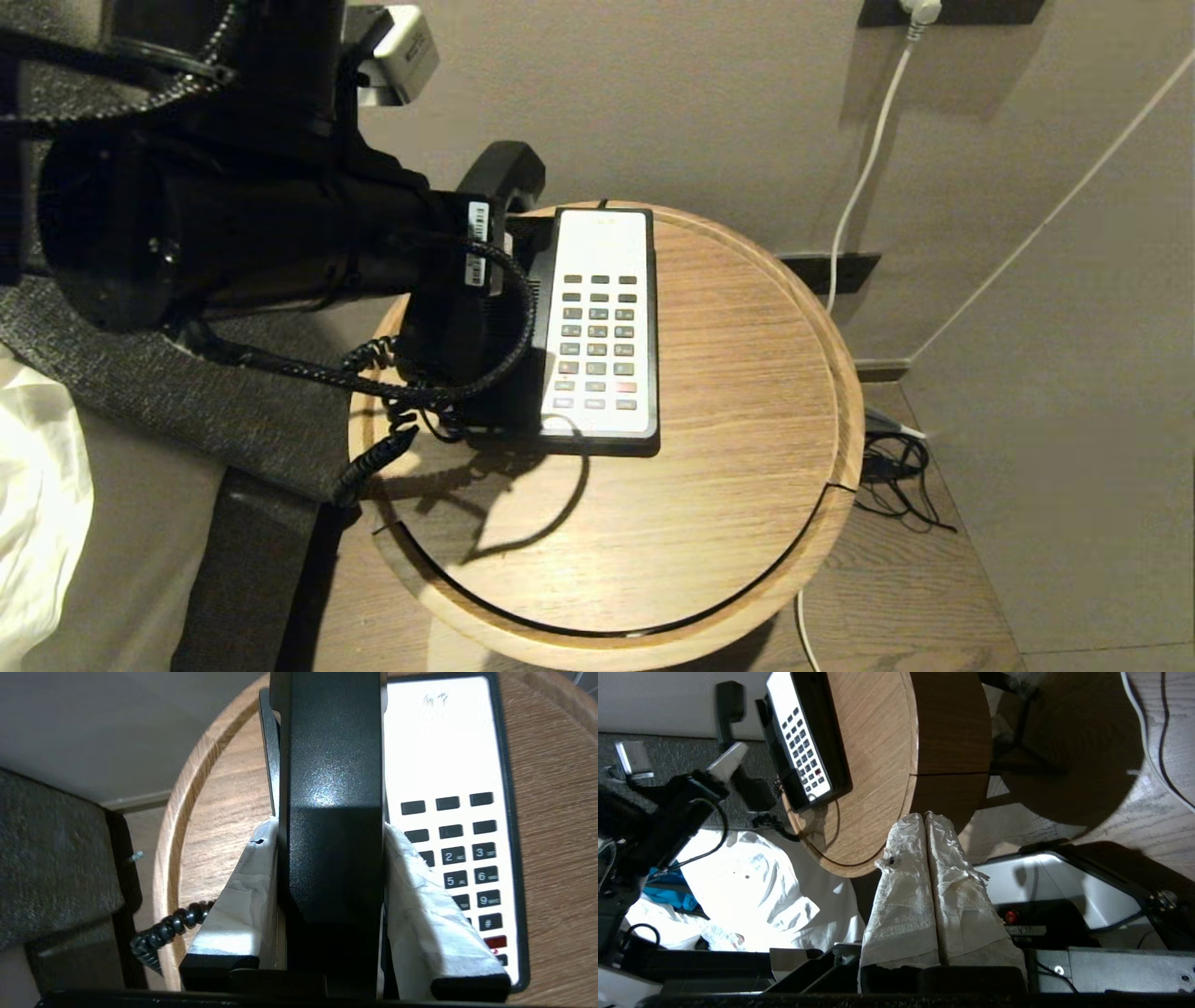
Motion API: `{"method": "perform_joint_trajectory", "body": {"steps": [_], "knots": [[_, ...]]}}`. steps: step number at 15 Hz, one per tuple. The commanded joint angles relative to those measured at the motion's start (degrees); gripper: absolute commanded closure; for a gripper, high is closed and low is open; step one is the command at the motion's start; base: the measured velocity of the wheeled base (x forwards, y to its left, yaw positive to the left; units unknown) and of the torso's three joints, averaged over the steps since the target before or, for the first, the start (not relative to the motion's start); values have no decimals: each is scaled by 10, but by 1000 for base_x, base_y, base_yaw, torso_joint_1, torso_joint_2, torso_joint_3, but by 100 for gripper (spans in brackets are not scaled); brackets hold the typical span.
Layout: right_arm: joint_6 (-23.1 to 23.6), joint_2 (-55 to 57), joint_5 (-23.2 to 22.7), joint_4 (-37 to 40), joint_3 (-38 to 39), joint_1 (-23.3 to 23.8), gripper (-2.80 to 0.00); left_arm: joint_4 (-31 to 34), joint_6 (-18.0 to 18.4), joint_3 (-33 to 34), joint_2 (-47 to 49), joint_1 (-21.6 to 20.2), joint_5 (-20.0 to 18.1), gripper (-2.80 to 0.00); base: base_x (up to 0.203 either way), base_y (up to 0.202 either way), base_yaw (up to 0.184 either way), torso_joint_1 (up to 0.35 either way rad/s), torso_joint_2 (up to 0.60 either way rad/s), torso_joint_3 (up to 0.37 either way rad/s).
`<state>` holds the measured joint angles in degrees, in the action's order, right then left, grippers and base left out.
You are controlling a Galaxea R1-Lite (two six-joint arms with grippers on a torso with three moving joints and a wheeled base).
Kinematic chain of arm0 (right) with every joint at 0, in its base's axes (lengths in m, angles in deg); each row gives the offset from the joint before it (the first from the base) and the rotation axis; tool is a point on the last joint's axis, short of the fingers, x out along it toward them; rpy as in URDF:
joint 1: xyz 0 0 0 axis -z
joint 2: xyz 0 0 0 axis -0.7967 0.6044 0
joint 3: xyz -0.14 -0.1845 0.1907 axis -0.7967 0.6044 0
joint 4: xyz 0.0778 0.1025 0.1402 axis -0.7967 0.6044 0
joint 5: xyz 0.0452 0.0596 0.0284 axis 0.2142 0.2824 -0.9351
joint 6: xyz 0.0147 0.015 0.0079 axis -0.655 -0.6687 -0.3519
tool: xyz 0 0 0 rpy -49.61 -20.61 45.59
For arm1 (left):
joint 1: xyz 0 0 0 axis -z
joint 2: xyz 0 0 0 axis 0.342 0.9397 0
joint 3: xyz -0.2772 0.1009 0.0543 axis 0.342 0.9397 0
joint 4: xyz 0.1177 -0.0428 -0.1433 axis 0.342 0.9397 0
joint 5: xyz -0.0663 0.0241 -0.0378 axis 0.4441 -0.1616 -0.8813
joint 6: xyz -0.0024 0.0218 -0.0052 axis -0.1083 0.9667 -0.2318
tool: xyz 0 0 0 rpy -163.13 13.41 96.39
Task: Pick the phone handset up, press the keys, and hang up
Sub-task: Put the handset back
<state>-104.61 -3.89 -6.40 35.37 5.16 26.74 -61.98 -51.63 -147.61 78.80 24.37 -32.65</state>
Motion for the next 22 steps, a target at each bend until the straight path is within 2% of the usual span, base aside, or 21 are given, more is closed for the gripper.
{"method": "perform_joint_trajectory", "body": {"steps": [1, 11, 16, 22], "knots": [[-1, -7, 0, -2, 19, 0, 0, 5, -4, 5, 9, 1, 2, 0, 0, 0, 0, 0, 0, 0], [13, -17, -5, -41, 75, 0, 0, 23, -9, 5, 22, 0, 24, 0, 0, 0, 0, 0, 0, 0], [25, -22, -5, -52, 94, 0, 0, 41, -11, -18, 36, 0, 25, 0, 0, 0, 0, 0, 0, 0], [30, -26, -5, -59, 108, 0, 0, 43, -60, -23, 38, 1, 2, 0, 0, 0, 0, 0, 0, 0]]}}
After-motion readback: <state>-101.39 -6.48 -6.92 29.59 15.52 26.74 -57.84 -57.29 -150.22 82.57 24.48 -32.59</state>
